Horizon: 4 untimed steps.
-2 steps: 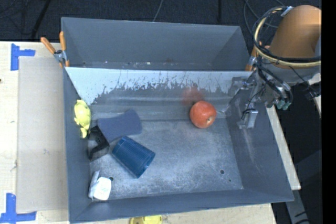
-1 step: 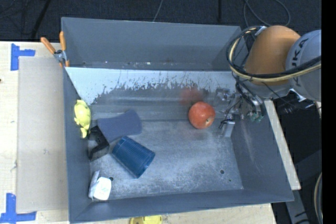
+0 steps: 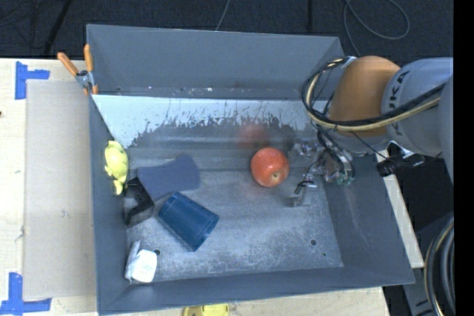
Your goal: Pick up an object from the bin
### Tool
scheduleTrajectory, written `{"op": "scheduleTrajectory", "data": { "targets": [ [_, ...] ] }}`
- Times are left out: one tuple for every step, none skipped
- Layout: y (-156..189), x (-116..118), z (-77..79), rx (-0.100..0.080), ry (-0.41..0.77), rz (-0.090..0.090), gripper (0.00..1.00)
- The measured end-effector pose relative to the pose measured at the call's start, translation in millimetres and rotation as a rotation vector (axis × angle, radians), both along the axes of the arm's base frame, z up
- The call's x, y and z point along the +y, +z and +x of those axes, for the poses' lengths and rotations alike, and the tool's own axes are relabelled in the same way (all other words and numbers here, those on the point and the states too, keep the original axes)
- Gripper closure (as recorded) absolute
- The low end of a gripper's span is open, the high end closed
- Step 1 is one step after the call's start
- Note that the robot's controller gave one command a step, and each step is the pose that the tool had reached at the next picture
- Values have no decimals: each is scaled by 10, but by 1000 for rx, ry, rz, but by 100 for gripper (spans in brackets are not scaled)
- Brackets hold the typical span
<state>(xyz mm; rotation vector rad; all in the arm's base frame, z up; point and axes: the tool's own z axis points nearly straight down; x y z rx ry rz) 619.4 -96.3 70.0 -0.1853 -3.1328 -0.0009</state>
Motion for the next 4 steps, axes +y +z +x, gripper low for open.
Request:
{"op": "scheduleTrajectory", "data": {
  "targets": [
    [485,-26,17,-4,-235,-1,0],
    [163,617,-49,-5,81,-1,0],
    [17,753,44,-5,-142,0,100],
    [18,755,44,-5,-141,-1,100]
  ]
}}
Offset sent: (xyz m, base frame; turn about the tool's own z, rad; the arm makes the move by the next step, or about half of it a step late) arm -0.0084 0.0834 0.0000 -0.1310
